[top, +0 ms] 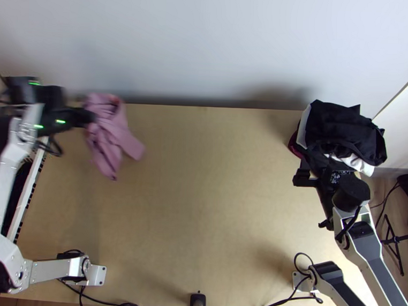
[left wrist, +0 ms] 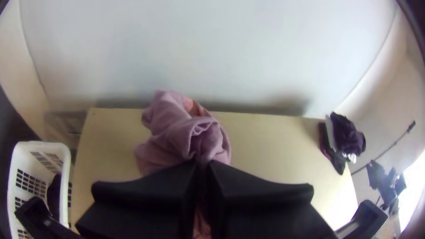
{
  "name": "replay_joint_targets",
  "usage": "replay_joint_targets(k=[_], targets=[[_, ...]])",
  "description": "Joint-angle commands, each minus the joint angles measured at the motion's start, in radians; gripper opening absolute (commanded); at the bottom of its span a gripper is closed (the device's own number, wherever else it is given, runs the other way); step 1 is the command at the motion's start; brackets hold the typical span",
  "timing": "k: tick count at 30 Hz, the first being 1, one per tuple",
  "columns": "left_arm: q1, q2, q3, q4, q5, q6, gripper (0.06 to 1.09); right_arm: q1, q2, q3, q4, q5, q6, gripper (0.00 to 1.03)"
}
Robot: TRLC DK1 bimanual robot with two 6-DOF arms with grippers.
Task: Fold the t-shirt
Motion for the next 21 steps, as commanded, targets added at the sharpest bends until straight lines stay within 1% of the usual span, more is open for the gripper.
replay_joint_targets(k=[1, 5, 10, 13, 18, 21], targets=[[-0.422, -0.021, -0.066, 0.023, -0.167, -0.051, 0.18, -0.012, -0.034, -0.031, 0.012, -0.001, 0.018, 0.98], [-0.602, -0.004, -0.098, 0.049, -0.209, -0.087, 0.18, -0.019, -0.044, -0.036, 0.012, -0.001, 0.026, 0.98], [-0.752, 0.017, -0.08, 0.133, -0.209, -0.139, 0.18, -0.029, -0.066, -0.062, 0.012, -0.001, 0.034, 0.98], [-0.812, 0.047, 0.0, 0.172, -0.207, -0.189, 0.18, -0.037, -0.083, -0.08, 0.012, -0.001, 0.035, 0.98], [-0.909, 0.106, 0.166, 0.188, -0.196, -0.24, 0.18, -0.048, -0.114, -0.109, 0.009, -0.001, 0.044, 0.96], [-0.959, 0.137, 0.207, 0.225, -0.195, -0.269, 0.18, -0.055, -0.121, -0.123, 0.01, -0.001, 0.054, 0.96]])
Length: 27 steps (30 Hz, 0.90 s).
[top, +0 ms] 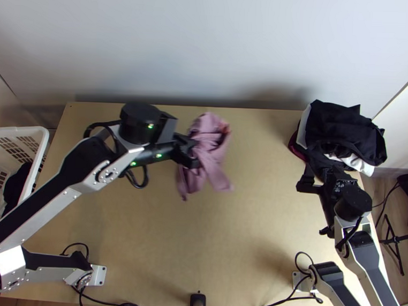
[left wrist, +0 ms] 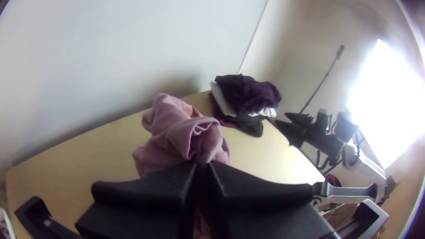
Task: Fold the t-shirt
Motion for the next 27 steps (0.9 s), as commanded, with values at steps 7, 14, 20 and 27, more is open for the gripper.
replay_joint_targets(k=[7, 14, 20, 27], targets=[[-0.225, 0.154, 0.067, 0.101, 0.012, -0.072, 0.18, -0.02, -0.055, -0.074, -0.001, -0.002, 0.02, 0.96], [-0.15, 0.271, -0.043, 0.167, -0.003, 0.007, 0.2, -0.02, -0.084, -0.108, -0.002, -0.002, 0.02, 0.96], [-0.093, 0.335, -0.08, 0.176, -0.057, 0.07, 0.82, -0.013, -0.086, -0.116, 0.001, -0.003, 0.02, 0.96], [0.148, 0.524, -0.039, 0.241, -0.213, 0.083, 0.82, -0.003, -0.083, -0.116, 0.001, -0.003, 0.02, 0.96]])
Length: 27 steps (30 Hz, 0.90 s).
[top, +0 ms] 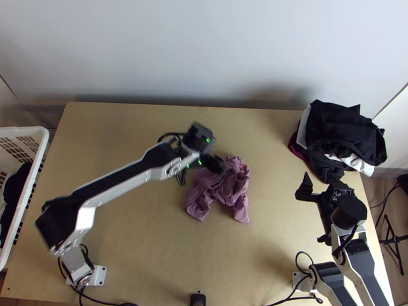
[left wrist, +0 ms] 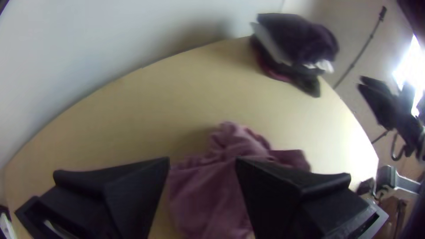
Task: Fold the t-shirt
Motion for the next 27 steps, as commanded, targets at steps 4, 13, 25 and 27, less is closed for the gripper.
replay_joint_targets(k=[4, 13, 25, 27], targets=[[0.265, 0.166, 0.034, 0.018, -0.091, 0.003, 0.82, 0.017, -0.007, -0.009, -0.023, 0.0, -0.001, 0.96], [0.311, -0.051, -0.09, -0.141, -0.089, -0.009, 0.91, 0.107, -0.047, -0.049, -0.214, -0.108, 0.002, 0.96], [0.282, -0.315, -0.352, -0.264, 0.035, -0.147, 1.0, 0.224, 0.114, -0.026, -0.167, -0.211, 0.022, 0.96], [0.256, -0.338, -0.386, -0.264, 0.035, -0.167, 1.03, 0.238, 0.131, -0.026, -0.167, -0.235, 0.039, 0.96]])
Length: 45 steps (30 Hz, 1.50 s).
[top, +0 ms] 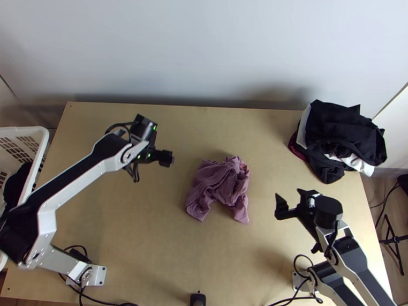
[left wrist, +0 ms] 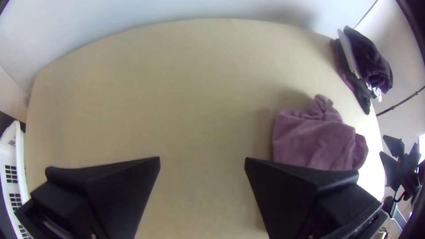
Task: Fold the t-shirt
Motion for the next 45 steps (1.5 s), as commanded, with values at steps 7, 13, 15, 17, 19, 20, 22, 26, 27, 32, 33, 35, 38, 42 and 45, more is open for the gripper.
replay_joint_targets(k=[7, 13, 15, 17, 19, 20, 22, 26, 27, 32, 33, 35, 38, 42, 45], targets=[[-0.086, -0.165, -0.181, -0.04, 0.04, -0.093, 1.03, 0.133, 0.131, 0.011, -0.019, -0.17, 0.108, 0.96], [-0.087, -0.178, -0.203, -0.04, 0.04, -0.114, 1.03, 0.206, 0.188, 0.012, -0.044, -0.236, 0.121, 0.96], [-0.089, -0.181, -0.209, -0.039, 0.04, -0.119, 1.03, 0.231, 0.208, 0.019, -0.042, -0.256, 0.131, 0.96], [-0.089, -0.19, -0.215, -0.039, 0.04, -0.122, 1.03, 0.248, 0.231, 0.031, -0.042, -0.276, 0.15, 0.96], [-0.087, -0.196, -0.218, -0.039, 0.04, -0.122, 1.03, 0.266, 0.244, 0.035, -0.042, -0.285, 0.151, 0.96], [-0.084, -0.198, -0.22, -0.039, 0.039, -0.122, 1.03, 0.277, 0.254, 0.037, -0.042, -0.287, 0.151, 0.96], [-0.077, -0.198, -0.223, -0.039, 0.039, -0.122, 1.03, 0.295, 0.272, 0.039, -0.042, -0.293, 0.151, 0.96], [-0.066, -0.196, -0.227, -0.034, 0.039, -0.125, 1.03, 0.326, 0.315, 0.037, -0.009, -0.296, 0.153, 0.96], [-0.064, -0.195, -0.229, -0.031, 0.039, -0.125, 1.03, 0.332, 0.326, 0.037, 0.002, -0.296, 0.151, 0.96], [-0.055, -0.19, -0.23, -0.026, 0.039, -0.125, 1.03, 0.351, 0.407, 0.039, 0.056, -0.296, 0.151, 0.96], [-0.054, -0.19, -0.23, -0.026, 0.039, -0.125, 1.03, 0.352, 0.424, 0.039, 0.065, -0.296, 0.151, 0.96], [-0.049, -0.19, -0.23, -0.026, 0.039, -0.125, 1.03, 0.352, 0.456, 0.04, 0.096, -0.294, 0.153, 0.96], [-0.043, -0.191, -0.23, -0.026, 0.039, -0.125, 1.03, 0.352, 0.502, 0.049, 0.134, -0.294, 0.151, 0.96], [-0.032, -0.191, -0.232, -0.026, 0.039, -0.123, 1.03, 0.351, 0.55, 0.068, 0.162, -0.293, 0.134, 0.96], [-0.031, -0.191, -0.232, -0.026, 0.039, -0.125, 1.03, 0.352, 0.563, 0.065, 0.174, -0.254, 0.105, 0.7]])
